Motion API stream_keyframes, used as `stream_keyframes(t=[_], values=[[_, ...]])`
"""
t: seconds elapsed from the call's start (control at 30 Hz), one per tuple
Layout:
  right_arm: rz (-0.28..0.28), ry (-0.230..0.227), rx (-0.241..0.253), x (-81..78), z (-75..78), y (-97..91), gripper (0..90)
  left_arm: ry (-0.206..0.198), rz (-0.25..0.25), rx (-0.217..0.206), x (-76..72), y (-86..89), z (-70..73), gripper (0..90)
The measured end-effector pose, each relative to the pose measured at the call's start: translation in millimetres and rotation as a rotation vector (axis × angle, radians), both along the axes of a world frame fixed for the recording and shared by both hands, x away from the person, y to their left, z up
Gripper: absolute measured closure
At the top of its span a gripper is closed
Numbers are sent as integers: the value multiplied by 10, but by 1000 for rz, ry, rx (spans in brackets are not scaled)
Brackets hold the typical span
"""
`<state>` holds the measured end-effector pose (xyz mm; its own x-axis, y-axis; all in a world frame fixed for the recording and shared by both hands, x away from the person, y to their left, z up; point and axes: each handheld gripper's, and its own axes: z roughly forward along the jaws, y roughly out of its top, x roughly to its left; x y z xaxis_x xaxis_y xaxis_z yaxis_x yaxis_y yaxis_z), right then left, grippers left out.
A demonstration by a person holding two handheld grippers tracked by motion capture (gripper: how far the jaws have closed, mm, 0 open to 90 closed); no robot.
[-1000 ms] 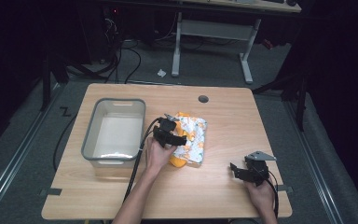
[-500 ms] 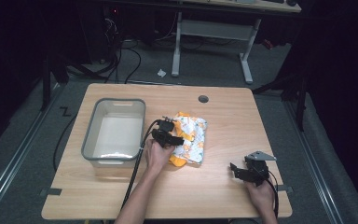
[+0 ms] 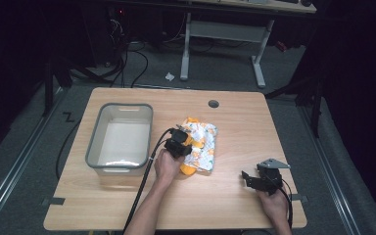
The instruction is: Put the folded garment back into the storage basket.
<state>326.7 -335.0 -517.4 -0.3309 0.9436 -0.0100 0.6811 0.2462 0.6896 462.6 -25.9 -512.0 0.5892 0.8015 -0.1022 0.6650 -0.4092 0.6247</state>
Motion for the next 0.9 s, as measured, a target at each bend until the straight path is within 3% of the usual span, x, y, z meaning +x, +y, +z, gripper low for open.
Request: stream_keyframes(t=[0.1, 0.3, 0.47, 0.9], values=[[2, 0, -1, 0, 0, 0, 277, 14, -13, -20, 7, 18, 1, 712], [0, 0, -1, 0, 0, 0, 276, 39, -4, -61, 25, 54, 9, 742], [0, 0, 0, 0, 0, 0, 276, 46, 2, -120, 7, 85, 40, 748], [2, 0, -2, 0, 0, -1, 276, -13, -51, -198, -158, 166, 364, 757]])
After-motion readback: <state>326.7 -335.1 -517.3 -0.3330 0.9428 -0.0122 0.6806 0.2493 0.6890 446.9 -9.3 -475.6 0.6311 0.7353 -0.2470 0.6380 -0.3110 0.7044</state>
